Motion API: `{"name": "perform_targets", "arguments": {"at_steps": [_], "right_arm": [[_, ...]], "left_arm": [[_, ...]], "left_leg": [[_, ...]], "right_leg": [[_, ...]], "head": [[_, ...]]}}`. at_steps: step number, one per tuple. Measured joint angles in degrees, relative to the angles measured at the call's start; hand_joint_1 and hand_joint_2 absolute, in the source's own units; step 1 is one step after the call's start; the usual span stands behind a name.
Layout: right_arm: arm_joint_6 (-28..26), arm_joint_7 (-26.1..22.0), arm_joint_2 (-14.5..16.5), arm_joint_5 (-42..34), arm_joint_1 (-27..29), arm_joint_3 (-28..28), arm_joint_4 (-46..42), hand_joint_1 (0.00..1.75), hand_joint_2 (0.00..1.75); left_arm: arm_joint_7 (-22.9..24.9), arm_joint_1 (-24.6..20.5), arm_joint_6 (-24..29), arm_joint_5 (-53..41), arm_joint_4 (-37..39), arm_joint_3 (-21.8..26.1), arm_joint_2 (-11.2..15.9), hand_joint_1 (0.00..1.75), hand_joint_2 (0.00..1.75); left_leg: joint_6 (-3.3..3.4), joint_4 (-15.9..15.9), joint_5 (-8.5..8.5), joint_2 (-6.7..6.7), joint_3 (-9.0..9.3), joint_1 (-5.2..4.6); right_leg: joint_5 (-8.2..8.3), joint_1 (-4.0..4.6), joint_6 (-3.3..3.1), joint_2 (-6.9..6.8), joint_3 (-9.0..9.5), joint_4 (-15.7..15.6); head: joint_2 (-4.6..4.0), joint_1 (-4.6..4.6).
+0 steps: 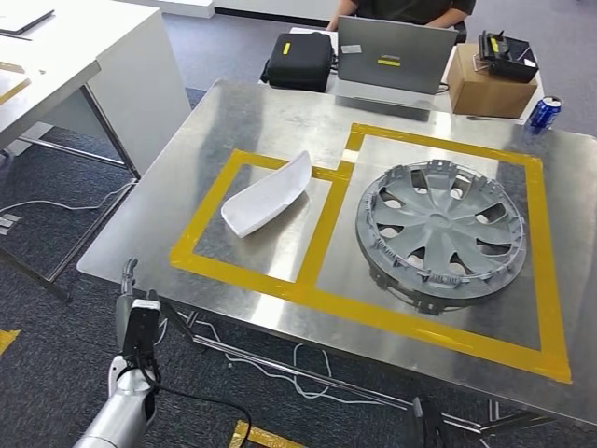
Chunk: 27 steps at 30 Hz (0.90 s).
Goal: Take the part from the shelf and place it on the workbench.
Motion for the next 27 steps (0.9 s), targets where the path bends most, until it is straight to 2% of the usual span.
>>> {"name": "perform_targets", "arguments": {"at_steps": [2,3,4,5,6,7,8,9,10,11,12,13,14,15,17,18,19,20,21,22,23,24,25,26,27], "right_arm": [[0.95,-0.95,-1.18,-0.21,1.32,-0.25,0.01,0.00,0.00],[1.32,-1.30,-1.75,-0.27,2.02,-0.42,0.02,0.00,0.00],[1.60,-1.57,-2.28,-0.31,2.67,-0.61,0.03,0.00,0.00],[1.90,-1.80,-2.72,-0.26,3.23,-0.82,0.04,0.00,0.00],[2.16,-1.98,-3.11,-0.10,3.66,-1.00,0.05,0.00,0.00],[2.36,-2.06,-3.45,0.30,3.96,-1.12,0.05,0.00,0.00],[2.45,-1.97,-3.70,0.95,4.16,-1.16,0.05,0.00,0.00],[2.30,-1.65,-3.87,1.77,4.19,-1.15,0.05,0.00,0.00],[1.94,-1.13,-3.89,2.65,4.04,-1.09,0.05,0.00,0.00],[1.46,-0.53,-3.78,3.42,3.79,-1.00,0.06,0.00,0.00],[0.97,0.02,-3.54,3.96,3.45,-0.88,0.08,0.00,0.00],[0.57,0.44,-3.26,4.29,3.10,-0.78,0.09,0.00,0.00],[0.28,0.69,-3.01,4.47,2.87,-0.70,0.11,0.00,0.00],[0.06,0.87,-2.79,4.63,2.75,-0.63,0.15,0.00,0.00],[-0.37,1.32,-2.52,5.17,2.53,-0.34,0.20,0.00,0.00],[-0.64,1.77,-2.41,5.59,2.27,-0.10,0.21,0.00,0.00],[-0.96,2.50,-2.25,6.08,1.83,0.21,0.21,0.00,0.00],[-1.30,3.36,-2.09,6.54,1.25,0.50,0.21,0.00,0.00],[-1.58,4.17,-1.89,6.92,0.61,0.80,0.20,0.00,0.00],[-1.80,4.90,-1.70,7.19,-0.03,1.11,0.19,0.00,0.00],[-1.94,5.38,-1.60,7.33,-0.63,1.37,0.19,0.00,0.00],[-2.01,5.66,-1.47,7.41,-1.11,1.60,0.18,0.00,0.00],[-2.07,5.83,-1.36,7.47,-1.47,1.76,0.17,0.00,0.00],[-2.08,5.98,-1.24,7.52,-1.75,1.88,0.17,0.00,0.00],[-2.06,6.13,-1.10,7.61,-1.93,2.01,0.17,0.00,0.00]], "left_arm": [[0.09,-0.50,-0.47,0.77,4.15,1.01,-0.16,0.00,0.00],[0.29,-0.69,-0.59,0.94,6.53,1.56,-0.15,0.00,0.00],[0.78,-0.73,-0.66,0.95,8.85,2.09,-0.09,0.00,0.00],[1.62,-0.62,-0.71,0.84,11.22,2.57,0.00,0.00,0.00],[2.71,-0.39,-0.73,0.60,13.33,2.98,0.10,0.00,0.00],[4.19,-0.07,-0.73,0.34,15.22,3.31,0.22,0.00,0.00],[6.03,0.24,-0.86,0.17,16.89,3.62,0.43,0.00,0.00],[7.94,0.57,-1.17,0.12,18.35,3.97,0.69,0.00,0.00],[9.66,1.03,-1.63,0.25,19.75,4.40,1.11,0.00,0.00],[10.93,1.69,-2.20,0.48,20.97,4.88,1.68,0.00,0.00],[11.59,2.61,-2.68,0.73,22.08,5.38,2.27,0.00,0.00],[11.88,3.56,-3.00,0.92,23.04,5.84,2.88,0.00,0.00],[12.16,4.31,-3.16,0.99,23.83,6.22,3.47,0.00,0.00],[12.56,4.76,-3.21,0.97,24.48,6.53,3.90,0.00,0.00],[14.39,5.01,-3.35,0.80,25.51,6.98,4.51,0.00,0.00],[15.72,5.19,-3.57,0.61,26.00,7.12,4.66,0.00,0.00],[17.41,5.58,-3.87,0.22,26.52,7.20,4.86,0.00,0.00],[19.01,6.12,-4.20,-0.35,27.04,7.24,5.05,0.00,0.00],[20.32,6.67,-4.40,-1.01,27.50,7.24,5.21,0.00,0.00],[21.39,7.12,-4.52,-1.64,27.90,7.23,5.35,0.00,0.00],[21.98,7.40,-4.56,-2.06,28.20,7.21,5.40,0.00,0.00],[22.41,7.52,-4.59,-2.29,28.42,7.20,5.49,0.00,0.00],[22.81,7.55,-4.68,-2.38,28.61,7.19,5.57,0.00,0.00],[23.27,7.64,-4.87,-2.41,28.78,7.18,5.65,0.00,0.00],[23.71,7.81,-5.10,-2.50,28.99,7.17,5.76,0.00,0.00]], "left_leg": [[-0.80,6.70,-5.73,1.59,-1.94,0.46],[-1.22,10.27,-7.47,1.92,-2.66,0.77],[-1.61,12.71,-7.87,2.08,-2.78,1.09],[-1.98,13.36,-7.01,2.18,-2.03,1.41],[-2.35,12.05,-5.55,2.51,-0.27,1.71],[-2.75,8.99,-4.36,3.61,2.56,2.00],[-3.05,4.88,-3.97,5.03,5.84,2.19],[-2.89,1.11,-4.34,6.33,8.56,2.20],[-2.52,-1.60,-4.97,7.27,10.30,2.12],[-1.91,-2.93,-5.43,7.30,10.85,1.90],[-1.10,-3.17,-5.37,6.87,10.54,1.67],[-0.49,-3.19,-4.90,6.38,10.07,1.56],[0.14,-3.22,-4.34,5.77,9.53,1.47],[0.73,-3.28,-3.66,5.02,8.86,1.40],[1.48,-3.27,-2.24,3.15,7.21,1.11],[1.68,-3.25,-1.54,2.25,6.36,0.86],[1.78,-3.22,-0.85,1.46,5.51,0.61],[1.80,-3.18,-0.18,0.79,4.70,0.41],[1.77,-3.16,0.51,0.14,3.91,0.27],[1.69,-3.14,1.21,-0.55,3.16,0.21],[1.54,-3.12,1.92,-1.22,2.48,0.16],[1.35,-3.15,2.61,-1.88,1.99,0.19],[1.06,-3.22,3.26,-2.54,1.69,0.26],[0.68,-3.40,3.93,-3.18,1.51,0.38],[0.24,-3.73,4.60,-3.89,1.45,0.47]], "right_leg": [[1.29,-0.10,-0.23,-1.29,-1.32,-0.19],[1.87,-0.17,-0.15,-1.98,-2.08,-0.20],[2.38,-0.27,0.02,-2.68,-2.82,-0.17],[2.84,-0.40,0.25,-3.36,-3.51,-0.13],[3.26,-0.57,0.56,-4.00,-4.15,-0.06],[3.65,-0.62,0.94,-4.60,-4.68,0.11],[3.94,-0.62,1.36,-5.14,-5.13,0.41],[4.24,-0.57,1.81,-5.67,-5.44,0.70],[4.55,-0.50,2.25,-6.17,-5.59,0.89],[4.89,-0.57,2.68,-6.69,-5.65,0.87],[5.33,-0.72,3.13,-7.22,-5.64,0.66],[5.24,-0.96,3.54,-7.07,-5.71,0.63],[4.15,-1.17,3.83,-6.17,-6.00,1.25],[2.09,-1.27,3.98,-4.80,-6.56,2.99],[-3.89,-1.08,3.75,-1.88,-8.39,9.94],[-6.07,-0.82,3.46,-1.27,-9.12,13.68],[-7.04,-0.50,3.10,-0.99,-9.29,16.26],[-6.65,-0.15,2.65,-0.85,-8.52,16.77],[-5.28,0.20,2.13,-0.59,-6.67,15.12],[-3.75,0.50,1.57,0.13,-3.85,11.60],[-3.16,0.67,0.98,1.47,-0.76,7.13],[-2.98,0.77,0.69,2.72,1.82,3.35],[-3.28,0.83,0.51,3.68,3.35,0.68],[-3.62,0.92,0.38,4.04,3.84,-0.53],[-3.17,1.02,0.28,3.59,3.68,-0.69]], "head": [[0.00,-0.32],[0.00,-0.32],[0.00,-0.34],[0.00,-0.34],[0.00,-0.34],[0.00,-0.36],[0.00,-0.47],[0.01,-0.53],[0.01,-0.62],[0.01,-0.67],[0.01,-0.66],[0.00,-0.68],[0.00,-0.66],[0.00,-0.65],[0.00,-0.55],[0.00,-0.52],[0.00,-0.51],[0.00,-0.53],[0.00,-0.55],[0.00,-0.55],[0.00,-0.57],[0.01,-0.63],[0.01,-0.56],[0.01,-0.47],[0.01,-0.36]]}}
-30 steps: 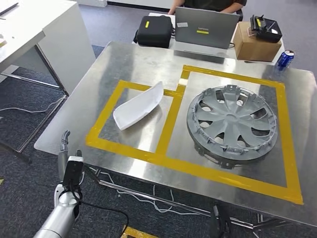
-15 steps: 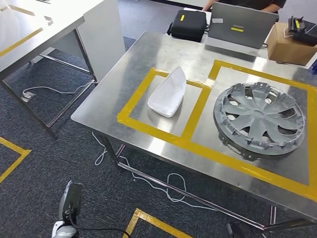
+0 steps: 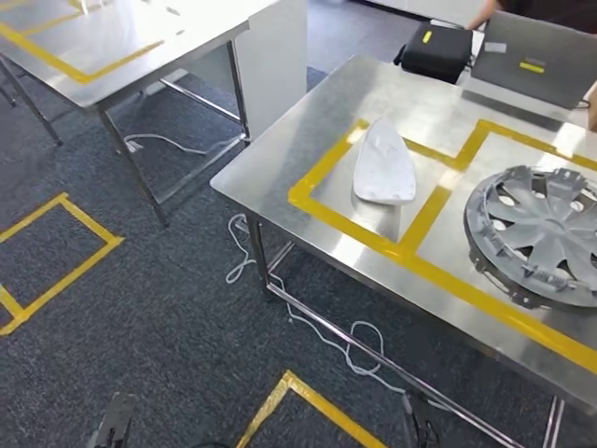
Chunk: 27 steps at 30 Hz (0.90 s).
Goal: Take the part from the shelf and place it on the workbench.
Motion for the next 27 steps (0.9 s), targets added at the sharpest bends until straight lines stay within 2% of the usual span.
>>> {"name": "perform_targets", "arguments": {"at_steps": [1,2,3,5,6,7,8,9,10,11,12,13,14,15,16,17,18,20,21,22,23,24,25,26,27], "right_arm": [[0.08,0.17,0.16,0.07,-0.19,0.13,-0.01,0.00,0.00],[0.25,0.33,0.28,0.15,-0.37,0.25,-0.02,0.00,0.00],[0.53,0.43,0.39,0.22,-0.45,0.38,-0.04,0.00,0.00],[1.31,0.41,0.43,0.46,-0.24,0.58,-0.07,0.00,0.00],[1.71,0.31,0.40,0.58,0.01,0.69,-0.07,0.00,0.00],[2.04,0.18,0.36,0.71,0.24,0.79,-0.07,0.00,0.00],[2.30,0.05,0.32,0.83,0.40,0.91,-0.07,0.00,0.00],[2.56,-0.08,0.28,0.98,0.50,1.04,-0.07,0.00,0.00],[2.79,-0.22,0.20,1.21,0.53,1.18,-0.07,0.00,0.00],[3.08,-0.40,0.00,1.47,0.56,1.32,-0.10,0.00,0.00],[3.39,-0.70,-0.26,1.66,0.64,1.45,-0.15,0.00,0.00],[3.78,-1.18,-0.67,1.77,0.76,1.56,-0.20,0.00,0.00],[4.19,-1.91,-1.08,1.71,1.04,1.64,-0.24,0.00,0.00],[4.66,-2.94,-1.51,1.51,1.53,1.67,-0.25,0.00,0.00],[5.22,-4.17,-2.03,1.21,2.24,1.68,-0.22,0.00,0.00],[5.77,-5.43,-2.59,0.89,3.20,1.68,-0.17,0.00,0.00],[6.31,-6.55,-3.16,0.58,4.32,1.68,-0.11,0.00,0.00],[7.10,-8.00,-4.42,0.20,6.43,1.65,0.13,0.00,0.00],[7.31,-8.39,-5.00,0.05,7.16,1.62,0.26,0.00,0.00],[7.42,-8.68,-5.68,-0.09,7.62,1.57,0.37,0.00,0.00],[7.36,-8.90,-6.24,-0.21,7.88,1.51,0.43,0.00,0.00],[7.25,-9.12,-6.72,-0.30,8.05,1.46,0.47,0.00,0.00],[7.13,-9.33,-7.10,-0.34,8.22,1.41,0.47,0.00,0.00],[7.01,-9.51,-7.34,-0.31,8.35,1.38,0.48,0.00,0.00],[6.95,-9.65,-7.56,-0.21,8.44,1.35,0.48,0.00,0.00]], "left_arm": [[0.37,0.27,-0.25,-0.20,0.26,-0.03,0.08,0.00,0.00],[0.55,0.58,-0.45,-0.49,0.46,-0.07,0.16,0.00,0.00],[0.48,0.81,-0.63,-0.78,0.61,-0.11,0.24,0.00,0.00],[0.00,0.81,-1.42,-1.28,0.73,-0.26,0.38,0.00,0.00],[-0.21,0.67,-2.07,-1.44,0.73,-0.35,0.38,0.00,0.00],[-0.32,0.56,-2.83,-1.64,0.75,-0.45,0.38,0.00,0.00],[-0.25,0.54,-3.71,-2.02,0.78,-0.56,0.37,0.00,0.00],[-0.10,0.58,-4.66,-2.69,0.82,-0.79,0.36,0.00,0.00],[0.13,0.62,-5.65,-3.88,0.85,-1.21,0.36,0.00,0.00],[0.48,0.61,-6.69,-5.54,0.88,-1.91,0.25,0.00,0.00],[0.89,0.51,-7.55,-7.31,0.89,-2.84,0.14,0.00,0.00],[1.41,0.36,-8.24,-8.98,0.91,-3.90,-0.10,0.00,0.00],[2.03,0.29,-8.66,-10.28,0.98,-5.00,-0.37,0.00,0.00],[2.63,0.39,-8.88,-11.25,1.09,-6.02,-0.60,0.00,0.00],[3.11,0.67,-8.95,-12.01,1.24,-6.98,-0.87,0.00,0.00],[3.30,1.08,-8.89,-12.62,1.37,-7.82,-1.18,0.00,0.00],[3.21,1.39,-8.80,-13.11,1.47,-8.54,-1.41,0.00,0.00],[2.17,1.36,-8.48,-13.75,1.56,-9.67,-2.10,0.00,0.00],[1.50,1.14,-8.36,-13.95,1.57,-10.14,-2.45,0.00,0.00],[0.83,0.96,-8.29,-14.13,1.57,-10.58,-2.98,0.00,0.00],[0.40,0.90,-8.38,-14.30,1.57,-10.99,-3.48,0.00,0.00],[0.12,0.91,-8.59,-14.53,1.59,-11.43,-3.92,0.00,0.00],[0.02,0.93,-8.87,-14.81,1.61,-11.82,-4.26,0.00,0.00],[0.08,0.90,-9.18,-15.09,1.63,-12.19,-4.51,0.00,0.00],[0.25,0.83,-9.39,-15.30,1.65,-12.50,-4.69,0.00,0.00]], "left_leg": [[-0.36,-0.22,0.40,-0.37,-0.17,0.11],[-0.63,0.05,-0.19,0.15,-0.56,0.11],[-0.88,1.27,-1.98,1.32,-1.23,0.07],[-1.42,7.43,-8.27,4.51,-3.31,0.14],[-1.81,11.58,-10.90,5.42,-4.30,0.33],[-2.17,15.20,-12.20,5.85,-4.85,0.60],[-2.51,17.33,-11.92,6.03,-4.60,0.93],[-2.86,17.77,-10.70,6.20,-3.45,1.27],[-3.22,15.86,-9.24,6.70,-1.08,1.59],[-3.64,12.28,-8.53,7.96,2.36,1.90],[-3.87,7.59,-8.73,9.38,6.24,2.04],[-3.62,3.59,-9.51,10.57,9.26,1.99],[-3.13,0.91,-10.31,11.24,11.04,1.76],[-2.34,-0.38,-10.61,10.95,11.51,1.38],[-1.42,-0.35,-10.45,10.37,10.98,1.06],[-0.73,-0.30,-10.02,9.81,10.46,0.85],[-0.03,-0.27,-9.47,9.19,9.91,0.74],[1.02,-0.26,-8.11,7.66,8.32,0.47],[1.31,-0.24,-7.36,6.78,7.37,0.26],[1.48,-0.22,-6.60,5.94,6.35,0.00],[1.56,-0.20,-5.84,5.19,5.39,-0.22],[1.58,-0.19,-5.10,4.49,4.48,-0.38],[1.55,-0.18,-4.35,3.79,3.60,-0.46],[1.46,-0.14,-3.62,3.09,2.84,-0.47],[1.31,-0.09,-2.93,2.43,2.18,-0.52]], "right_leg": [[0.58,-0.05,-0.35,-0.67,-0.41,-0.22],[1.32,-0.12,-0.77,-1.34,-0.83,-0.42],[2.15,-0.28,-1.12,-2.10,-1.32,-0.70],[3.71,-0.39,-1.42,-3.75,-2.70,-0.96],[4.41,-0.39,-1.37,-4.75,-3.50,-0.94],[5.07,-0.40,-1.25,-5.77,-4.39,-0.90],[5.70,-0.42,-1.07,-6.73,-5.29,-0.87],[6.31,-0.46,-0.82,-7.63,-6.16,-0.81],[6.86,-0.52,-0.50,-8.41,-6.96,-0.70],[7.34,-0.50,-0.10,-9.09,-7.60,-0.50],[7.66,-0.50,0.30,-9.77,-8.24,-0.08],[8.00,-0.49,0.76,-10.46,-8.69,0.36],[8.33,-0.57,1.18,-11.18,-8.99,0.71],[8.69,-0.84,1.57,-11.92,-9.22,0.90],[8.97,-1.20,2.00,-12.29,-9.25,0.96],[8.34,-1.59,2.36,-11.54,-9.46,1.30],[6.71,-1.87,2.63,-10.03,-9.86,2.48],[0.97,-1.93,2.78,-6.06,-11.59,8.28],[-1.71,-1.74,2.62,-4.98,-12.58,12.17],[-3.27,-1.45,2.35,-4.47,-13.21,15.47],[-3.42,-1.11,1.97,-4.25,-13.05,17.18],[-2.39,-0.75,1.52,-4.09,-11.91,16.93],[-0.69,-0.43,1.05,-3.74,-9.66,14.57],[0.59,-0.24,0.61,-2.81,-6.63,10.63],[0.89,-0.19,0.28,-1.63,-3.39,5.96]], "head": [[-0.01,0.17],[-0.01,0.08],[-0.01,-0.17],[-0.01,-0.66],[-0.01,-0.77],[-0.01,-0.77],[-0.01,-0.78],[-0.01,-0.77],[-0.01,-0.77],[0.00,-0.82],[0.00,-0.85],[0.00,-0.79],[0.00,-0.76],[0.00,-0.66],[0.00,-0.59],[-0.01,-0.60],[-0.01,-0.55],[-0.01,-0.37],[-0.01,-0.28],[-0.01,-0.20],[-0.01,-0.17],[-0.01,-0.20],[-0.01,-0.21],[0.00,-0.21],[0.00,-0.23]]}}
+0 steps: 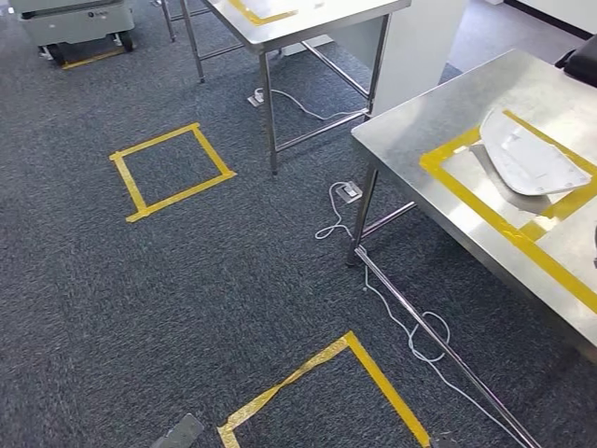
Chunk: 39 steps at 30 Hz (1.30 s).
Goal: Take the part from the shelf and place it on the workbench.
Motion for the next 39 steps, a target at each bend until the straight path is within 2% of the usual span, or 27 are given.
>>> {"name": "perform_targets", "arguments": {"at_steps": [2,5,6,7,9,10,11,13,15,17,18,19,20,21,22,24,25,26,27,28,30,32,33,35,36,37,39], "right_arm": [[-0.03,-0.17,-0.30,0.31,0.16,-0.02,0.04,0.00,0.00],[-0.02,-0.21,-0.59,0.66,0.23,-0.03,0.12,0.00,0.00],[0.02,-0.22,-0.69,0.76,0.23,-0.03,0.13,0.00,0.00],[0.07,-0.23,-0.80,0.85,0.30,-0.03,0.14,0.00,0.00],[0.28,-0.26,-1.12,0.97,0.68,-0.05,0.15,0.00,0.00],[0.40,-0.27,-1.29,0.99,0.90,-0.06,0.16,0.00,0.00],[0.51,-0.30,-1.44,0.97,1.04,-0.07,0.17,0.00,0.00],[0.63,-0.37,-1.62,0.90,1.10,-0.09,0.18,0.00,0.00],[0.67,-0.42,-1.79,0.84,1.13,-0.13,0.19,0.00,0.00],[0.70,-0.47,-1.99,0.83,1.25,-0.19,0.20,0.00,0.00],[0.72,-0.51,-2.05,0.82,1.27,-0.21,0.21,0.00,0.00],[0.74,-0.53,-2.03,0.83,1.25,-0.22,0.24,0.00,0.00],[0.75,-0.55,-2.00,0.85,1.20,-0.22,0.28,0.00,0.00],[0.78,-0.57,-1.97,0.94,1.21,-0.22,0.33,0.00,0.00],[0.81,-0.53,-1.95,1.13,1.34,-0.21,0.39,0.00,0.00],[0.86,-0.37,-1.96,1.93,1.71,-0.19,0.48,0.00,0.00],[0.84,-0.24,-1.98,2.64,1.80,-0.15,0.50,0.00,0.00],[0.79,-0.15,-1.98,3.53,1.74,-0.02,0.51,0.00,0.00],[0.69,-0.03,-1.94,4.55,1.54,0.23,0.52,0.00,0.00],[0.50,0.15,-1.85,5.72,1.23,0.66,0.52,0.00,0.00],[-0.05,0.90,-1.39,7.91,0.25,1.85,0.52,0.00,0.00],[-0.46,1.90,-0.60,9.38,-0.89,2.99,0.53,0.00,0.00],[-0.52,2.30,-0.23,9.74,-1.39,3.43,0.54,0.00,0.00],[-0.52,2.91,0.38,10.04,-2.14,4.00,0.55,0.00,0.00],[-0.51,3.07,0.56,10.07,-2.55,4.20,0.56,0.00,0.00],[-0.50,3.12,0.73,10.07,-2.85,4.34,0.56,0.00,0.00],[-0.50,3.04,0.85,10.04,-3.07,4.49,0.57,0.00,0.00]], "left_arm": [[0.56,-0.11,-0.14,-0.17,0.02,-0.51,-0.21,0.00,0.00],[1.04,0.06,-0.21,-0.08,0.15,-0.98,-0.29,0.00,0.00],[1.05,0.16,-0.25,0.00,0.22,-1.03,-0.33,0.00,0.00],[1.02,0.19,-0.29,0.07,0.29,-1.06,-0.39,0.00,0.00],[0.97,-0.01,-0.28,0.11,0.32,-1.12,-0.56,0.00,0.00],[0.97,-0.12,-0.22,0.10,0.32,-1.16,-0.64,0.00,0.00],[1.03,-0.19,-0.16,0.09,0.32,-1.18,-0.71,0.00,0.00],[1.16,-0.16,-0.07,0.01,0.32,-1.21,-0.85,0.00,0.00],[1.27,-0.25,0.01,-0.06,0.32,-1.25,-0.99,0.00,0.00],[1.31,-0.57,0.12,-0.07,0.32,-1.28,-1.11,0.00,0.00],[1.31,-0.63,0.17,-0.07,0.32,-1.28,-1.13,0.00,0.00],[1.33,-0.53,0.21,-0.07,0.33,-1.28,-1.11,0.00,0.00],[1.39,-0.32,0.27,-0.07,0.36,-1.28,-1.08,0.00,0.00],[1.50,-0.12,0.37,-0.03,0.39,-1.28,-1.04,0.00,0.00],[1.60,-0.03,0.46,0.04,0.42,-1.27,-1.03,0.00,0.00],[1.69,-0.20,0.63,0.60,0.43,-1.26,-1.12,0.00,0.00],[1.62,-0.30,0.66,1.19,0.43,-1.22,-1.18,0.00,0.00],[1.50,-0.30,0.67,2.00,0.43,-1.09,-1.20,0.00,0.00],[1.37,-0.24,0.63,2.94,0.44,-0.83,-1.14,0.00,0.00],[1.28,-0.15,0.49,3.95,0.44,-0.40,-0.99,0.00,0.00],[1.46,-0.07,-0.16,5.84,0.44,0.85,-0.54,0.00,0.00],[2.02,-0.08,-0.76,6.96,0.44,2.10,0.02,0.00,0.00],[2.33,-0.08,-0.82,7.14,0.44,2.59,0.29,0.00,0.00],[2.71,0.08,-0.65,7.09,0.48,3.27,0.69,0.00,0.00],[2.83,0.19,-0.54,6.96,0.51,3.52,0.81,0.00,0.00],[2.87,0.32,-0.47,6.78,0.55,3.69,0.89,0.00,0.00],[2.85,0.33,-0.44,6.43,0.58,3.88,0.91,0.00,0.00]], "left_leg": [[-0.44,-0.09,1.30,-1.11,-0.62,-0.01],[-1.44,-0.37,2.37,-2.24,-1.17,0.13],[-1.70,0.40,1.03,-1.48,-1.71,0.14],[-1.93,2.22,-1.47,-0.24,-2.46,0.16],[-2.48,9.07,-8.15,2.47,-4.27,0.36],[-2.84,12.95,-10.10,3.09,-4.92,0.57],[-3.18,15.89,-10.55,3.42,-5.03,0.83],[-3.78,16.56,-7.99,3.89,-2.74,1.41],[-4.22,10.00,-6.23,5.77,3.46,1.80],[-3.64,1.87,-7.50,7.69,9.46,1.58],[-3.01,-0.40,-8.11,7.89,10.80,1.26],[-2.20,-1.40,-8.22,7.47,10.81,0.92],[-1.45,-1.34,-7.78,7.02,10.20,0.73],[-0.83,-1.35,-7.22,6.57,9.67,0.61],[-0.24,-1.37,-6.56,6.09,9.04,0.58],[0.44,-1.36,-5.06,4.75,7.47,0.52],[0.56,-1.32,-4.27,3.99,6.57,0.46],[0.56,-1.29,-3.47,3.25,5.63,0.40],[0.49,-1.25,-2.71,2.58,4.68,0.36],[0.36,-1.21,-1.94,1.90,3.71,0.36],[-0.13,-1.09,-0.45,0.54,1.88,0.45],[-0.75,-1.04,0.99,-0.68,0.66,0.52],[-1.08,-1.11,1.71,-1.29,0.32,0.57],[-1.76,-1.41,2.94,-2.56,-0.29,0.76],[-2.05,-1.06,2.49,-2.16,-0.92,0.72],[-2.29,0.18,0.92,-1.11,-1.76,0.63],[-2.49,6.45,-5.02,2.03,-4.04,0.37]], "right_leg": [[-0.47,0.05,-0.13,1.74,3.74,-5.92],[0.43,0.11,-0.71,0.51,3.35,-6.95],[1.16,0.04,-1.18,-0.23,2.82,-7.12],[1.95,-0.07,-1.53,-1.05,2.15,-7.34],[3.43,-0.04,-1.83,-2.79,0.72,-7.43],[4.16,-0.02,-1.73,-3.79,-0.15,-7.40],[4.88,-0.02,-1.60,-4.74,-1.05,-7.34],[6.21,-0.05,-1.22,-6.42,-3.04,-7.09],[7.25,-0.04,-0.68,-7.72,-4.70,-6.58],[8.13,-0.09,0.04,-8.99,-5.87,-5.81],[8.59,-0.24,0.43,-9.61,-6.18,-5.58],[9.12,-0.54,0.84,-10.26,-6.36,-5.47],[9.27,-0.92,1.31,-10.14,-6.49,-5.40],[8.49,-1.27,1.72,-9.04,-6.79,-4.94],[6.63,-1.47,2.07,-7.37,-7.31,-3.50],[0.79,-1.43,2.30,-3.83,-9.01,2.83],[-1.58,-1.27,2.23,-3.08,-9.74,6.74],[-2.66,-1.13,2.09,-2.79,-10.06,9.72],[-2.39,-1.03,1.92,-2.71,-9.61,10.98],[-1.03,-1.01,1.72,-2.59,-8.09,10.01],[1.34,-1.20,1.42,-0.85,-2.50,2.64],[1.18,-1.45,1.40,1.79,2.24,-4.79],[0.65,-1.45,1.41,2.52,3.08,-6.49],[1.30,-1.40,1.03,1.48,2.50,-6.59],[1.74,-1.37,0.55,0.67,2.07,-6.53],[2.33,-1.35,0.03,-0.23,1.48,-6.52],[3.59,-1.06,-0.70,-2.06,0.08,-6.55]], "head": [[-0.01,0.10],[-0.03,0.50],[-0.02,0.28],[-0.03,0.04],[-0.02,-0.36],[-0.02,-0.40],[-0.02,-0.41],[-0.02,-0.43],[-0.01,-0.44],[-0.01,-0.35],[-0.01,-0.32],[-0.01,-0.25],[-0.01,-0.32],[-0.01,-0.35],[-0.01,-0.38],[-0.01,-0.33],[-0.01,-0.29],[-0.01,-0.26],[-0.01,-0.26],[-0.01,-0.27],[-0.01,-0.28],[-0.01,-0.35],[-0.01,-0.23],[-0.01,-0.04],[-0.01,-0.09],[-0.01,-0.34],[-0.01,-0.70]]}}
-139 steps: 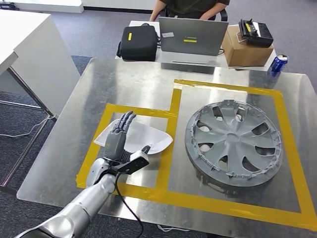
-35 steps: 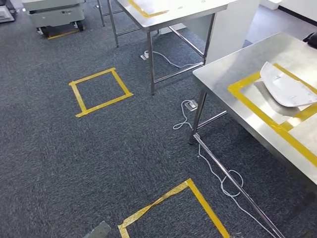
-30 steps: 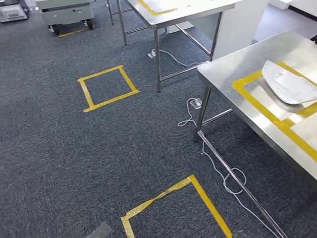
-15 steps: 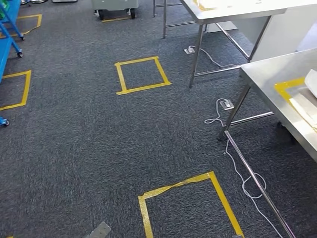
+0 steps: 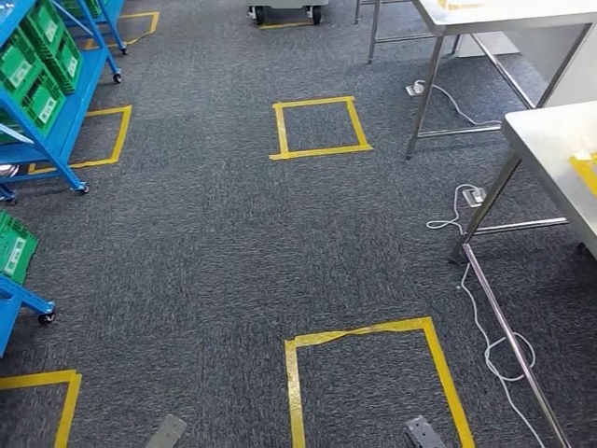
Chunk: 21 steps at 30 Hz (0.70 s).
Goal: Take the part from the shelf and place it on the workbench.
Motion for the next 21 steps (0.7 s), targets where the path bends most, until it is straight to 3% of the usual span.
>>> {"name": "perform_targets", "arguments": {"at_steps": [1,2,3,4,6,8,9,11,12,14,15,16,18,19,21], "right_arm": [[-0.01,-0.03,0.01,-0.02,0.04,0.03,0.00,0.00,0.00],[-0.02,-0.04,0.01,-0.03,0.06,0.03,0.00,0.00,0.00],[-0.03,-0.06,0.01,-0.05,0.05,0.03,0.00,0.00,0.00],[-0.04,-0.07,0.02,-0.05,0.00,0.04,0.00,0.00,0.00],[-0.10,0.01,0.10,-0.04,-0.13,0.05,-0.01,0.00,0.00],[-0.26,0.26,0.30,-0.03,-0.26,0.05,-0.02,0.00,0.00],[-0.36,0.50,0.40,-0.04,-0.38,0.05,-0.02,0.00,0.00],[-0.50,0.97,0.54,-0.07,-0.67,0.05,-0.03,0.00,0.00],[-0.51,1.13,0.57,-0.11,-0.85,0.05,-0.04,0.00,0.00],[-0.50,1.19,0.62,-0.28,-0.93,0.05,-0.09,0.00,0.00],[-0.49,1.18,0.64,-0.38,-0.83,0.06,-0.09,0.00,0.00],[-0.48,1.17,0.65,-0.46,-0.69,0.07,-0.09,0.00,0.00],[-0.47,1.14,0.65,-0.58,-0.48,0.07,-0.10,0.00,0.00],[-0.47,1.09,0.64,-0.62,-0.48,0.07,-0.10,0.00,0.00],[-0.45,0.98,0.65,-0.66,-0.50,0.07,-0.10,0.00,0.00]], "left_arm": [[-0.02,-0.04,-0.01,-0.10,0.00,0.04,-0.05,0.00,0.00],[-0.03,-0.09,-0.04,-0.14,0.00,0.05,-0.10,0.00,0.00],[-0.03,-0.09,-0.21,-0.16,0.00,0.06,-0.14,0.00,0.00],[-0.02,-0.06,-0.52,-0.21,0.00,0.07,-0.13,0.00,0.00],[0.10,-0.03,-1.42,-0.38,0.00,0.07,0.08,0.00,0.00],[0.25,-0.18,-2.11,-0.66,0.00,0.07,0.38,0.00,0.00],[0.28,-0.31,-2.36,-0.84,0.00,0.06,0.52,0.00,0.00],[0.28,-0.36,-2.71,-1.23,0.00,0.06,0.73,0.00,0.00],[0.27,-0.20,-2.81,-1.38,0.00,0.06,0.75,0.00,0.00],[0.18,0.10,-2.85,-1.55,0.00,0.07,0.80,0.00,0.00],[0.09,0.09,-2.83,-1.64,0.00,0.08,0.78,0.00,0.00],[-0.02,0.01,-2.81,-1.74,0.00,0.08,0.81,0.00,0.00],[-0.27,-0.03,-2.79,-2.01,0.00,0.07,0.70,0.00,0.00],[-0.45,0.04,-2.75,-2.12,0.00,0.07,0.67,0.00,0.00],[-0.86,0.13,-2.64,-2.25,0.00,0.07,0.63,0.00,0.00]], "left_leg": [[-0.08,4.24,-2.72,0.88,-1.10,0.02],[-0.11,7.98,-4.20,1.32,-1.79,0.05],[-0.08,10.25,-4.08,1.52,-1.69,0.06],[0.03,10.71,-2.74,1.64,-0.70,0.03],[0.67,5.69,0.48,2.83,4.28,-0.37],[1.59,-3.37,0.24,5.52,10.86,-1.26],[2.00,-6.80,-0.54,6.42,12.95,-1.65],[2.75,-9.92,-1.06,6.04,13.95,-1.93],[3.04,-10.27,-0.68,5.39,13.78,-1.80],[3.54,-10.88,0.09,4.14,13.71,-1.31],[3.69,-10.90,0.28,3.45,13.65,-1.07],[3.81,-10.85,0.36,2.67,13.55,-0.93],[3.83,-10.67,0.33,1.07,13.56,-0.74],[3.67,-10.50,0.22,0.27,13.65,-0.59],[3.01,-9.88,-0.33,-1.37,13.84,-0.15]], "right_leg": [[0.56,0.18,-0.14,-0.97,-0.76,0.01],[1.04,0.31,-0.20,-1.92,-1.52,0.02],[1.48,0.42,-0.20,-2.84,-2.26,0.03],[1.88,0.50,-0.17,-3.68,-2.94,0.04],[2.64,0.60,-0.01,-5.22,-3.90,0.05],[3.35,0.65,0.36,-6.64,-4.39,0.09],[3.73,0.65,0.63,-7.38,-4.56,0.08],[4.46,0.65,1.19,-8.81,-4.83,-0.12],[4.37,0.58,1.45,-8.42,-5.08,0.00],[2.35,0.34,1.95,-5.16,-6.49,3.21],[0.49,0.16,2.24,-2.98,-8.00,6.89],[-1.35,0.05,2.51,-1.62,-9.75,11.28],[-3.01,-0.08,2.98,-0.78,-12.16,17.12],[-2.23,-0.17,3.17,-0.72,-11.84,16.69],[1.30,-0.72,3.81,0.32,-8.12,9.66]], "head": [[0.00,-0.09],[0.00,-0.08],[0.00,-0.09],[0.00,-0.11],[0.00,-0.11],[0.00,-0.08],[0.00,-0.09],[0.00,-0.08],[0.00,-0.03],[0.00,0.16],[0.00,0.33],[0.00,0.44],[0.00,0.56],[0.00,0.57],[0.00,0.59]]}}
